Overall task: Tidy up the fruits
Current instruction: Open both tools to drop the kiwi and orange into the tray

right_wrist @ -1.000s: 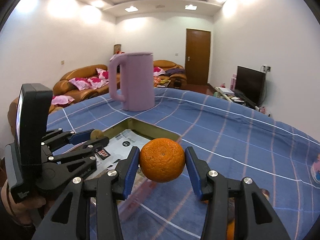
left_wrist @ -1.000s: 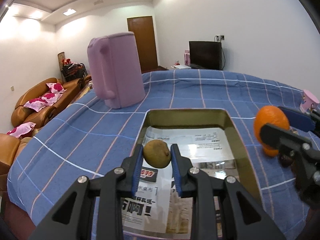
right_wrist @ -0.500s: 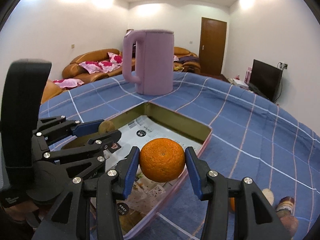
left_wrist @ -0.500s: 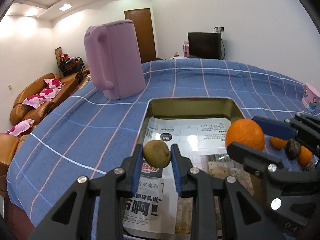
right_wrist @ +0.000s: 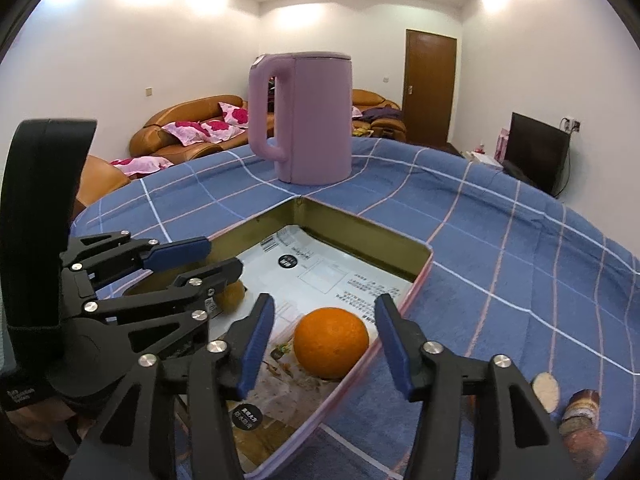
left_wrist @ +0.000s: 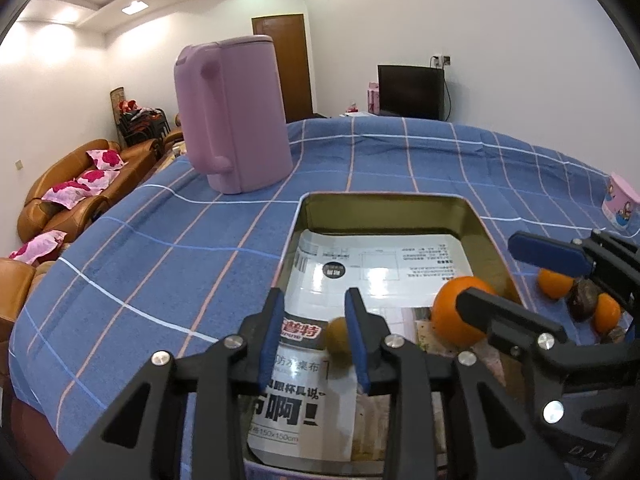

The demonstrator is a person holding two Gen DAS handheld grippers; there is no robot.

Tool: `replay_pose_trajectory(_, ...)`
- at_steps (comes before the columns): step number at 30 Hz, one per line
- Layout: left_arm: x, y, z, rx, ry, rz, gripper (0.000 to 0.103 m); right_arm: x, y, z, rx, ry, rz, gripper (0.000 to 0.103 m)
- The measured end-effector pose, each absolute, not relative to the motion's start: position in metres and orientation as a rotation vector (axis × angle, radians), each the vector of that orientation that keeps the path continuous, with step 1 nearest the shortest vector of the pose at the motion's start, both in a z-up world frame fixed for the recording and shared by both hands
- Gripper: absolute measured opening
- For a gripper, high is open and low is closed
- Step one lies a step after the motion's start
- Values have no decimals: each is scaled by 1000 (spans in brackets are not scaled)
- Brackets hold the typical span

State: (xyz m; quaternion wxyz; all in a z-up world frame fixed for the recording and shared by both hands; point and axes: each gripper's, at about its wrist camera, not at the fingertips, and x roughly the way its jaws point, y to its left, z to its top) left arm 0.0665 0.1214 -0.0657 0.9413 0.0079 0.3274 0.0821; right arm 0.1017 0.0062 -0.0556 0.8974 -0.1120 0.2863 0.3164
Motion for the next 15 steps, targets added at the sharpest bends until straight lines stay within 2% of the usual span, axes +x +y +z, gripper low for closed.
replay_pose_trajectory(4,59,118,-61,10,653,154,50,95,-4,-50,-200,579,655,63)
replay_pose_trajectory(6,53,114,-55,23,622,178,74,88,-10,-47,-193,565,646,65)
replay_pose_trajectory(7,50,113,-53,25,607,184,77,85,-14,-46,-192,559,643,67)
replay_pose_trajectory(9,46,109,-47,22,588,166,79,76,-23,-43,-200,537,622,72)
replay_pose_trajectory(15,38,80,-36,40,561,113,79,53,-70,-37,-178,506,521,72)
